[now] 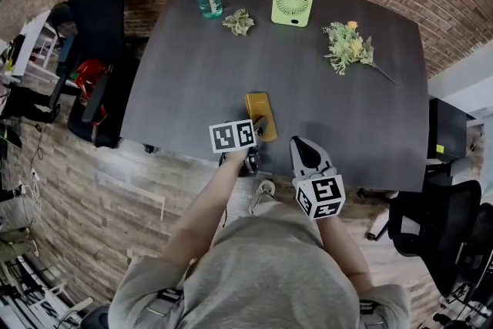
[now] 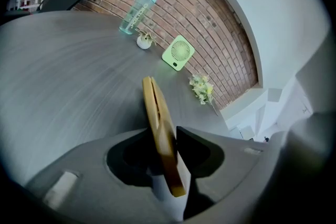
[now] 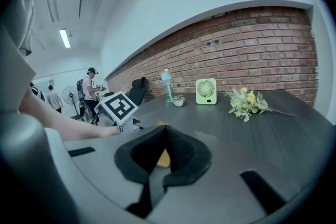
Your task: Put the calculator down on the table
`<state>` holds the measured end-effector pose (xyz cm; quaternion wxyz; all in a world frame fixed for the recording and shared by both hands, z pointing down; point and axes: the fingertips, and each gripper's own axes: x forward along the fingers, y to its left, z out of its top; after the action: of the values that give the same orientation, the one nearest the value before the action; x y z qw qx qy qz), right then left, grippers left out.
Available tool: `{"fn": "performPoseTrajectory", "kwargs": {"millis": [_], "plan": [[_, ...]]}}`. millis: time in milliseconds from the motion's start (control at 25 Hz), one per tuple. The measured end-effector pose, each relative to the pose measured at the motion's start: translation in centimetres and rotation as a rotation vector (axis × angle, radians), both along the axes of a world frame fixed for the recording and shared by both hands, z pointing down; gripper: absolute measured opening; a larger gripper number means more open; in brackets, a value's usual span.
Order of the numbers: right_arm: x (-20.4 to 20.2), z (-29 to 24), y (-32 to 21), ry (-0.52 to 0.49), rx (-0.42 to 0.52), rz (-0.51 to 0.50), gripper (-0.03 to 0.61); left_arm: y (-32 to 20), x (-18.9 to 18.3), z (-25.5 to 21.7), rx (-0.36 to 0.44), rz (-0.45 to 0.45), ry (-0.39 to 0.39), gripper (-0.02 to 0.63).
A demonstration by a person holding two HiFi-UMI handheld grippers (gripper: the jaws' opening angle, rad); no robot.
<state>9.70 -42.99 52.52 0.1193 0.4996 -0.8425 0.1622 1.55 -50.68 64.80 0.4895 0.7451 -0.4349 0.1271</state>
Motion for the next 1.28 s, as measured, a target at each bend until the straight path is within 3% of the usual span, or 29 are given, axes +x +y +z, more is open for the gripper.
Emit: {"fn": "performPoseTrajectory", "kwargs": {"millis": [400,1160,1280], "plan": [[-0.1,-0.1,0.2,0.001,0.0,-0.003,0.002,0.1,-0.8,0.7,-0.01,-0.01,-0.054,0.176],[-0.8,-0.2,1.3,0.01,0.003,0.0,0.002,0.9,-2.8,0.7,0.044,-0.056,-0.271,0.214],[-0.9,-0.3,1.8,0.011,0.006,0.002,0.002,1.0,-3.3,0.7,0.045,-0.071,-0.267,0.215]]}}
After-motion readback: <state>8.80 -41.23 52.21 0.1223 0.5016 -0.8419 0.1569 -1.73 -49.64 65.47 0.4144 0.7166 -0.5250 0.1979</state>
